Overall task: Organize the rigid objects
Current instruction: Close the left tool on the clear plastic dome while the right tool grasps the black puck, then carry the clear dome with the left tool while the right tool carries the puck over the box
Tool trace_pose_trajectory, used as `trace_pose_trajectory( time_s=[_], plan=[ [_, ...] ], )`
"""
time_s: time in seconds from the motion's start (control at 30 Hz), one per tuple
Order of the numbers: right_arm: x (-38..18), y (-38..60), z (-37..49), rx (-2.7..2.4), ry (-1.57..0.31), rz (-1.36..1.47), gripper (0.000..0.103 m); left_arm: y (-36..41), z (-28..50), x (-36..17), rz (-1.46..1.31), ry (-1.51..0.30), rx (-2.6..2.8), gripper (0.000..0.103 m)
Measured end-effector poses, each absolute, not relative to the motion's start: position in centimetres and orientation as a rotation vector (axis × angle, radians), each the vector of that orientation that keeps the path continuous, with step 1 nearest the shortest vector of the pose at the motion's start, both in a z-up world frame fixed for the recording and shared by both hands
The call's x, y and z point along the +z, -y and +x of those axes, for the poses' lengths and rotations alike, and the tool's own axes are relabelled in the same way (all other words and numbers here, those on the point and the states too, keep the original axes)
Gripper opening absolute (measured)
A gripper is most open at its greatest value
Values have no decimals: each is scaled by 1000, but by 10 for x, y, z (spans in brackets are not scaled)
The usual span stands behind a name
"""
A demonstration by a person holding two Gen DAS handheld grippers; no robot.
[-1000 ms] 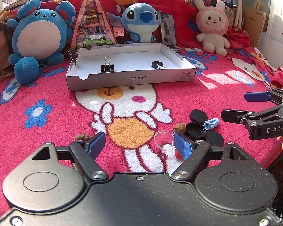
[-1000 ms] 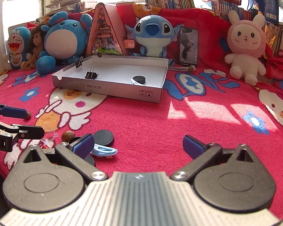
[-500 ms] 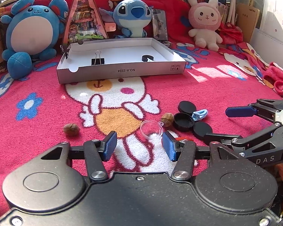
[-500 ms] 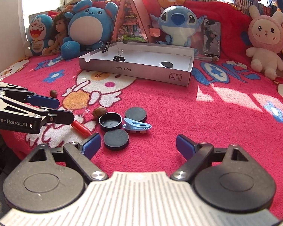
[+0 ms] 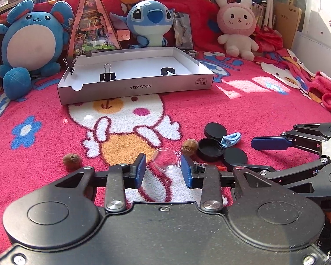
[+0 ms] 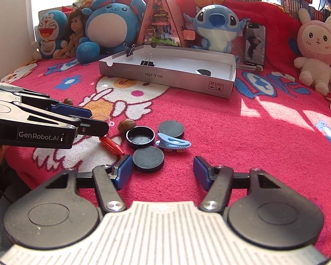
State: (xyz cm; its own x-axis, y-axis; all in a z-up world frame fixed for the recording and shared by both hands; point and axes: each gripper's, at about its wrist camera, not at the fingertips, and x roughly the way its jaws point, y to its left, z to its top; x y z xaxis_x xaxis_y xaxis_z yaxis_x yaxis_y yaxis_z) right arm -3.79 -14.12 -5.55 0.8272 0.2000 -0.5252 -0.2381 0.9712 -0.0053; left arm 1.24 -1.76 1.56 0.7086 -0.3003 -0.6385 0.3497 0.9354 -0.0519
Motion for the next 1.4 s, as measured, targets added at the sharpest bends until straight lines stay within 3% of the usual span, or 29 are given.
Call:
trace_pose_trajectory(
  time_s=[0.07,0.4,1.13,1.4],
  plan=[
    [-55,143,-38,219,-548,-69,56,16,14,15,70,-701,-350,26],
    [-55,154,-31,155,-541,-15,39,9,20,15,80,-687,-299,25],
    [-59,171,-31,43,-518,40,38,2,26,10,60,-697,-259,26],
    [-60,170,-32,41,-511,39,43,6,26,8,77,-684,-252,31]
  ],
)
